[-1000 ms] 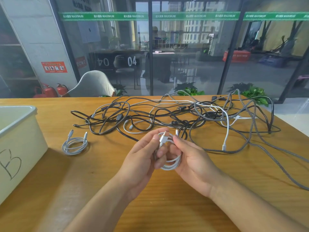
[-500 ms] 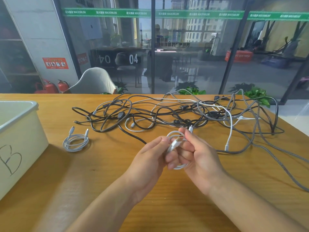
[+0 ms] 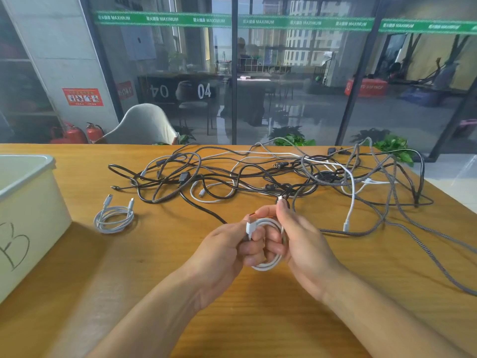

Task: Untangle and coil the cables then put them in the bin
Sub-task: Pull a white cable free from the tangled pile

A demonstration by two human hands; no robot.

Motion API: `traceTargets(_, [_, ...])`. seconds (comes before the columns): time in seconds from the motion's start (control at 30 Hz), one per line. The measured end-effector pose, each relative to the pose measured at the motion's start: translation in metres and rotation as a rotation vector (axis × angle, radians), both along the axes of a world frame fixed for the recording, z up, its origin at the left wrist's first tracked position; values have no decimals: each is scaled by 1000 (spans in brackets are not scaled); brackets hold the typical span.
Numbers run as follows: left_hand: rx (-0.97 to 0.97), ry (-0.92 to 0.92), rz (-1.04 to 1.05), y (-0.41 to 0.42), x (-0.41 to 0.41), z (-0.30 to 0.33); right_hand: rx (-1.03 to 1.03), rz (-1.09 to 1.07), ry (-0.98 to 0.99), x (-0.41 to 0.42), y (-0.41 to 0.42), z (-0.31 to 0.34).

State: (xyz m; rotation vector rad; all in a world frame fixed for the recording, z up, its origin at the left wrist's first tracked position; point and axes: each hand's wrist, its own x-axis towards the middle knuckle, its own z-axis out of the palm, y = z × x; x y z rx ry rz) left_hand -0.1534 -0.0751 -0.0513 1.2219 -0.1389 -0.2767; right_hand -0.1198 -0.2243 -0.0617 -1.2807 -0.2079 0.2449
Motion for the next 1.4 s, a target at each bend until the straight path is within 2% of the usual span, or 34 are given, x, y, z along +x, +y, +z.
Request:
traceTargets(0.23, [8,-50,90,-15,-2,-4,55,-211,99,-4,9,0])
traceTargets(0.5, [57,-121,175,-10,1,-11,203,-220,128,8,3,-7])
traceTargets(0.63, [149,-212,238,-5,2,-11,72,-180,86,8,1,-8])
traceTargets(0.77, [177,-187,358,4,4,-9,-124,-206,-25,10,-3,-9])
traceTargets(1.0, [175,-207,367,6,7,-11,-235,-342,-135,15,-10,-9])
traceTargets(1.1, [191,-216,378,6,6,-10,-378,-307,-282,11,-11,-7])
traceTargets(1.17, [190,-219,394,7,6,-9,-395,-212,-306,8,-10,-6])
traceTargets(1.3, [206,-219,412,11,8,-10,-311,-5,-201,5,-7,-6])
traceTargets(1.4, [276,-229,419,11,7,-9,-273,70,-148,7,-8,-6])
